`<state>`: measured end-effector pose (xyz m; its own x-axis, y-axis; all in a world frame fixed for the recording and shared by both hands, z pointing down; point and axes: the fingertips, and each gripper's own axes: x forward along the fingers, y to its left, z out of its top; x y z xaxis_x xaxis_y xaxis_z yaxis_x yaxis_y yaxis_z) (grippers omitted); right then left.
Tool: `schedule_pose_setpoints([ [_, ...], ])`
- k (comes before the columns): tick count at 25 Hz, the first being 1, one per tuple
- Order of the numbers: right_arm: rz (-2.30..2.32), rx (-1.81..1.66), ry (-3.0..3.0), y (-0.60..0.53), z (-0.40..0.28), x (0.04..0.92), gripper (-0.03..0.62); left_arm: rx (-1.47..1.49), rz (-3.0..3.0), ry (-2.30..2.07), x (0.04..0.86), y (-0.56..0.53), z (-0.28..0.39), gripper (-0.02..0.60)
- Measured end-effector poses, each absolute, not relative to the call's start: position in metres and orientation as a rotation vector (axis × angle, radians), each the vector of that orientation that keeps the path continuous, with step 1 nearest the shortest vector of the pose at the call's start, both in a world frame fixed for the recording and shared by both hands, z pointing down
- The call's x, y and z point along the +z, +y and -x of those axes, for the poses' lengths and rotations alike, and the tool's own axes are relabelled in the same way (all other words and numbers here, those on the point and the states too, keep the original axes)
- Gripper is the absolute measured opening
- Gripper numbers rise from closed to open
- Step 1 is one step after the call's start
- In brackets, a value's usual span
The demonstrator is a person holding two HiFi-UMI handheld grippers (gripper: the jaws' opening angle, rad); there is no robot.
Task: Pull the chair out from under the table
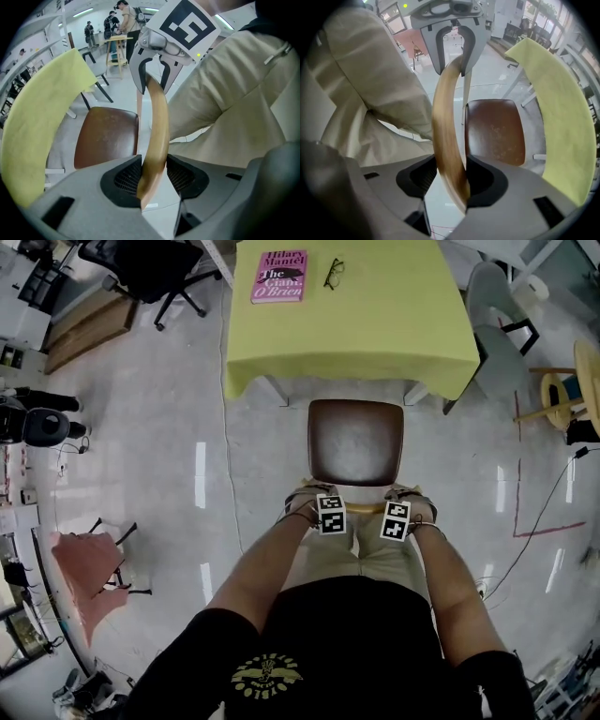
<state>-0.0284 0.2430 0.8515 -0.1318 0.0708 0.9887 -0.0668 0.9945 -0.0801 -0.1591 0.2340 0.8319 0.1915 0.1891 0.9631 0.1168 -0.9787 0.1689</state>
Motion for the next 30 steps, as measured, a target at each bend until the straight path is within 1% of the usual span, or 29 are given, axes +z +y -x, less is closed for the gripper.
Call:
schedule_pose_setpoints([
  [8,-0.009,0.171,-1.753,0.243,0.032,0.854,0.19,1.907,-2.363,0.305,0.833,0.235,0.16,0.161],
  [13,-0.097,0.305,-1.833,0.242,0.032,0.843,0.202,1.821,-2.357,0.132,0.831,0.236,0.157,0.173],
  [17,-0.204,0.495,-1.925,0.237,0.027,0.827,0.206,1.665,-2.304,-0.117,0.822,0.234,0.152,0.192],
  [21,-0.357,0.59,-2.039,0.221,0.024,0.807,0.198,1.419,-2.287,-0.391,0.805,0.223,0.151,0.189],
  [22,-0.423,0.625,-2.076,0.214,0.023,0.798,0.169,1.345,-2.283,-0.455,0.797,0.219,0.151,0.178],
  [24,-0.567,0.691,-2.146,0.2,0.016,0.78,0.062,1.226,-2.282,-0.572,0.779,0.209,0.152,0.131],
  [25,-0.632,0.715,-2.177,0.194,0.012,0.77,0.024,1.189,-2.289,-0.624,0.771,0.204,0.152,0.107],
  [28,-0.766,0.747,-2.245,0.18,0.0,0.747,0.011,1.1,-2.322,-0.769,0.751,0.19,0.151,0.026],
  [29,-0.791,0.749,-2.257,0.177,-0.004,0.741,0.011,1.062,-2.328,-0.81,0.744,0.185,0.149,0.011],
  [30,-0.81,0.746,-2.268,0.173,-0.006,0.735,0.011,1.013,-2.331,-0.846,0.735,0.179,0.148,0.009],
])
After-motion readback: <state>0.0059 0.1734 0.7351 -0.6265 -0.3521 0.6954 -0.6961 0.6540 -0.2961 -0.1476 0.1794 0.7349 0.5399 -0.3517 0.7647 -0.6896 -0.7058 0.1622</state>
